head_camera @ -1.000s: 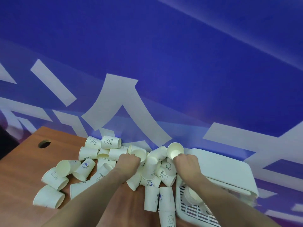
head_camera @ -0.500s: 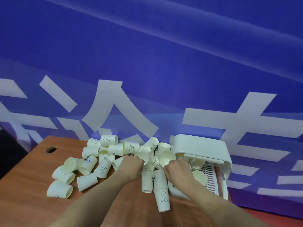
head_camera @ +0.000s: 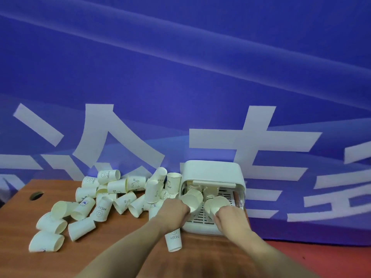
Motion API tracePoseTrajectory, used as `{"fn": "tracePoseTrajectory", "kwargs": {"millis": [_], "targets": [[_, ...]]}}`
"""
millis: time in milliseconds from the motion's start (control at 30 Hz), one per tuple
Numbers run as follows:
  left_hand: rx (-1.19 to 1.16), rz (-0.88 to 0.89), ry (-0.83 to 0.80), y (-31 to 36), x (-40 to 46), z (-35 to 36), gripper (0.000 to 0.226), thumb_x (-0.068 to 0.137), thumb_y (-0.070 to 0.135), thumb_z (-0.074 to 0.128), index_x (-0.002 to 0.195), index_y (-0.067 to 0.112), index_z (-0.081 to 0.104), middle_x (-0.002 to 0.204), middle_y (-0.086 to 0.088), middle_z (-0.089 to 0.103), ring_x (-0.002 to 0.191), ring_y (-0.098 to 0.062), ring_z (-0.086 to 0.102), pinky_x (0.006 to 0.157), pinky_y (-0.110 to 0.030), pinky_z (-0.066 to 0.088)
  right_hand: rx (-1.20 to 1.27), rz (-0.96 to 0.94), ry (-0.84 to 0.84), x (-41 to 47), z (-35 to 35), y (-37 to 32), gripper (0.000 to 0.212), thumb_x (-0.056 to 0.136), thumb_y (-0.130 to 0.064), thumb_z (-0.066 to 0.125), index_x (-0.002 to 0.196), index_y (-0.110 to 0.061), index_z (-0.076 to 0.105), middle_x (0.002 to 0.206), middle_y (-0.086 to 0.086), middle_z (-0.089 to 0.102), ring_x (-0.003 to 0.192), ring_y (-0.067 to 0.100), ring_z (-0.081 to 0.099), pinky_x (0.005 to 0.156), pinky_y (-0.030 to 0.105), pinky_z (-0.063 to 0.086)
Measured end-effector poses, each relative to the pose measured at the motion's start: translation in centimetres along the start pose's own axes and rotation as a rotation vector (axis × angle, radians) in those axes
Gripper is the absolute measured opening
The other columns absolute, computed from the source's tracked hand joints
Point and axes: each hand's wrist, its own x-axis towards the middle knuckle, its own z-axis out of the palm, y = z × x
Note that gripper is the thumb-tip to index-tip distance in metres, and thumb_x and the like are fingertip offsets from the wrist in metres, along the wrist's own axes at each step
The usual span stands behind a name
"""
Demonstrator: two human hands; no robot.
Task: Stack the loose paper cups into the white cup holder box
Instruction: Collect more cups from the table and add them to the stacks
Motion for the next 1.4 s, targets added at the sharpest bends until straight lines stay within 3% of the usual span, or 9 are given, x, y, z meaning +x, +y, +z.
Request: {"fn": "tracePoseTrajectory", "kwargs": {"millis": [100, 233, 400, 633, 967, 1200, 1400], "targets": [[0.013, 0.064, -0.004, 2.4, 1.9, -0.1, 0.039, 0.1, 0.036, 0.039, 0.091, 0.012, 0.069, 0.087, -0.014, 0.069, 0.079, -0.037, 0.064, 0.057, -0.03, 0.034, 0.037, 0.06, 0.027, -1.2, 0.4, 2.5, 0.039, 0.099, -0.037, 0.042, 0.086, -0.015, 0.071, 0.086, 0.007, 0.07, 0.083, 0.031, 0.066, 0.063, 0.033, 0.04], [0.027, 0.077, -0.011, 4.8, 4.0, 0.0, 0.043, 0.102, 0.038, 0.035, 0.098, 0.012, 0.068, 0.095, -0.016, 0.069, 0.086, -0.039, 0.064, 0.07, -0.034, 0.04, 0.077, 0.091, 0.072, -1.9, 1.7, 5.1, 0.036, 0.096, -0.037, 0.05, 0.076, -0.014, 0.07, 0.076, 0.008, 0.069, 0.074, 0.032, 0.066, 0.058, 0.031, 0.034], [0.062, 0.037, -0.065, 6.4, 6.4, 0.0, 0.04, 0.103, 0.034, 0.037, 0.104, 0.01, 0.068, 0.101, -0.018, 0.068, 0.091, -0.039, 0.063, 0.069, -0.034, 0.033, 0.092, 0.135, 0.055, -1.6, 2.8, 7.5, 0.038, 0.098, -0.04, 0.044, 0.084, -0.015, 0.07, 0.082, 0.005, 0.069, 0.08, 0.028, 0.065, 0.061, 0.032, 0.036], [0.064, 0.03, -0.192, 6.6, 9.6, 1.2, 0.025, 0.096, 0.019, 0.046, 0.096, 0.011, 0.069, 0.097, -0.016, 0.069, 0.084, -0.037, 0.063, 0.063, -0.034, 0.033, 0.105, 0.172, -0.028, 0.2, 4.4, 9.0, 0.039, 0.1, -0.041, 0.04, 0.092, -0.018, 0.07, 0.091, 0.003, 0.069, 0.086, 0.028, 0.065, 0.064, 0.03, 0.035], [0.04, -0.002, -0.252, 5.9, 10.6, 3.5, 0.03, 0.099, 0.029, 0.044, 0.107, 0.011, 0.066, 0.108, -0.015, 0.068, 0.099, -0.036, 0.063, 0.077, -0.037, 0.044, 0.095, 0.14, -0.043, 1.3, 5.4, 9.0, 0.037, 0.1, -0.038, 0.041, 0.094, -0.016, 0.071, 0.093, 0.005, 0.07, 0.087, 0.029, 0.066, 0.064, 0.03, 0.034], [0.05, -0.032, -0.188, 4.8, 8.5, 2.9, 0.033, 0.099, 0.033, 0.043, 0.11, 0.011, 0.064, 0.109, -0.015, 0.067, 0.1, -0.036, 0.062, 0.074, -0.035, 0.041, 0.069, 0.051, -0.018, 1.2, 4.1, 6.9, 0.039, 0.102, -0.036, 0.036, 0.093, -0.018, 0.069, 0.091, 0.003, 0.067, 0.083, 0.029, 0.064, 0.061, 0.032, 0.034], [0.005, -0.049, -0.172, 3.1, 5.6, 2.9, 0.029, 0.097, 0.034, 0.044, 0.1, 0.015, 0.065, 0.101, -0.011, 0.069, 0.094, -0.033, 0.065, 0.076, -0.036, 0.047, 0.044, -0.018, 0.031, 1.5, 3.1, 4.8, 0.041, 0.101, -0.037, 0.035, 0.09, -0.018, 0.069, 0.087, 0.003, 0.067, 0.081, 0.029, 0.065, 0.06, 0.033, 0.035]]}}
